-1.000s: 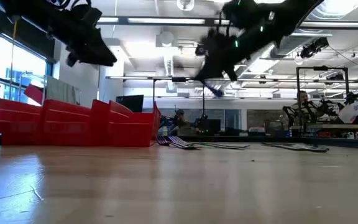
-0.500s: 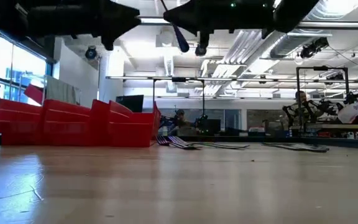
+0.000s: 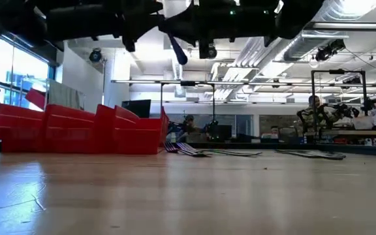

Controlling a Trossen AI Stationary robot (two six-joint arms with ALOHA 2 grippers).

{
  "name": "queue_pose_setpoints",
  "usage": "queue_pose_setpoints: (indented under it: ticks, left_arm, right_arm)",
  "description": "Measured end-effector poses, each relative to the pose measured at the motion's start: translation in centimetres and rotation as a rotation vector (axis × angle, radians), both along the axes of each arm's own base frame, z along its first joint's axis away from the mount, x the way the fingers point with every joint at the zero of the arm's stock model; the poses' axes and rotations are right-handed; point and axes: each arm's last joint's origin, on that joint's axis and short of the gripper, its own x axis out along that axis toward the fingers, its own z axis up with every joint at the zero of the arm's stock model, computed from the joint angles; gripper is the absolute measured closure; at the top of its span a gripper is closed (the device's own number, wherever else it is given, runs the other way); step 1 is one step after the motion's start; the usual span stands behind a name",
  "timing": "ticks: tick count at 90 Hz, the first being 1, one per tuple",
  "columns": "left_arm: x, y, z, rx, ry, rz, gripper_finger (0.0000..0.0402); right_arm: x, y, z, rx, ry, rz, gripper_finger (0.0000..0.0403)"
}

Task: Sort silverware
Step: Put the blue fork into the middle red bin

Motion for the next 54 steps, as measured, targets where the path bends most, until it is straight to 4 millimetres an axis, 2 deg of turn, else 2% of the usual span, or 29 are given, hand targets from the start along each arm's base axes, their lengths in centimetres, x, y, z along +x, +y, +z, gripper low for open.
queue_pose_setpoints:
  ticks: [19, 40, 54]
  left_arm:
    - [0.10, -0.05, -0.17, 0.015, 0.025, 0.017, 0.0298]
    - [0.12, -0.01, -0.37, 0.023, 0.049, 0.033, 0.0391]
    - [0.00, -0.12, -0.49, 0.016, 0.080, 0.088, 0.0400]
  right_arm:
    - [-0.01, -0.01, -0.35, -0.009, 0.035, -0.002, 0.0403]
    - [-0.02, -0.02, -0.43, -0.012, 0.043, -0.006, 0.0403]
    - [-0.02, -0.05, -0.44, -0.011, 0.044, -0.011, 0.0403]
